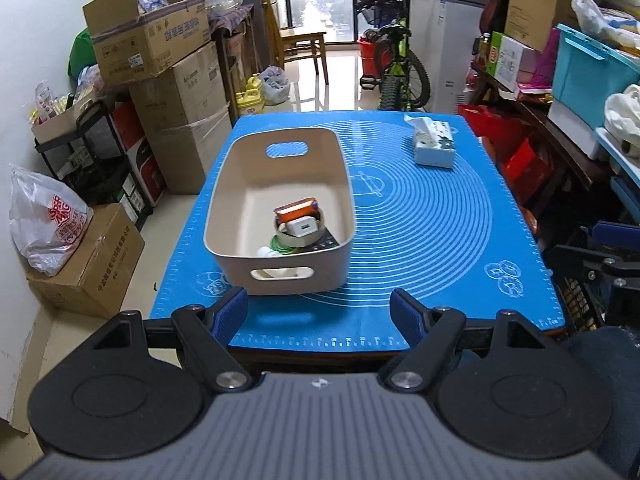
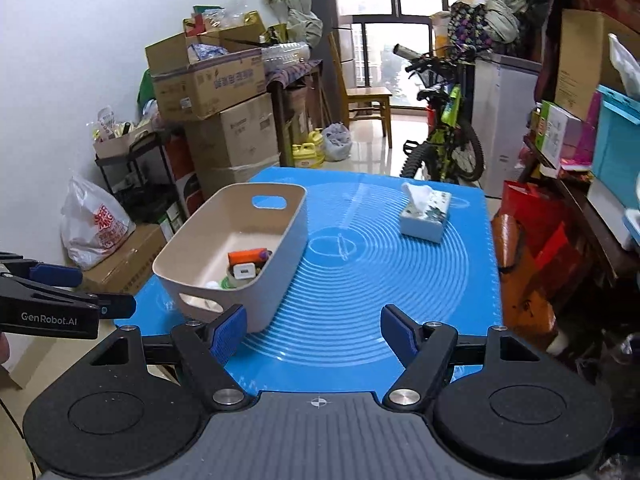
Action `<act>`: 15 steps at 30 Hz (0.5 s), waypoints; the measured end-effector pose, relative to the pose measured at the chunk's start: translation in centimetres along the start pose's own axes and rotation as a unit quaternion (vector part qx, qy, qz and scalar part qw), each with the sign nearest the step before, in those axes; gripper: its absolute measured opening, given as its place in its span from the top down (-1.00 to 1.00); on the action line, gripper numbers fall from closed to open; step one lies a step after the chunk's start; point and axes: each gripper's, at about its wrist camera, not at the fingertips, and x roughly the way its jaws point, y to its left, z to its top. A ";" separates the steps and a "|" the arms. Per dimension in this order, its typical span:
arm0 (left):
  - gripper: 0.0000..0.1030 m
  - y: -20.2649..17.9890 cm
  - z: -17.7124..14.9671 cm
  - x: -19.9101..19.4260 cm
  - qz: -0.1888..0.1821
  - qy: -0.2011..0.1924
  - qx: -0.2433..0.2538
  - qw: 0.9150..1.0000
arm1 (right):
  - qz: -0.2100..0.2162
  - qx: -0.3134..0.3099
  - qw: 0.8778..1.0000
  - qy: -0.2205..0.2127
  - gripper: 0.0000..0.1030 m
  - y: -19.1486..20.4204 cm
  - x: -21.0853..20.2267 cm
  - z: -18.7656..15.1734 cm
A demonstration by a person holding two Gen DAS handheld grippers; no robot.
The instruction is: Organize rigid objects
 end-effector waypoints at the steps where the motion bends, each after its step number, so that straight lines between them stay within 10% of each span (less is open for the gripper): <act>1: -0.52 -0.2 -0.1 -0.2 -0.001 -0.001 0.002 1.000 | -0.003 0.003 1.000 -0.001 -0.51 -0.3 -0.4 -0.2; 15: -0.52 -1.2 -0.3 -1.8 -0.008 -0.014 0.013 1.000 | -0.032 0.026 0.999 -0.011 -0.51 -2.2 -3.1 -1.3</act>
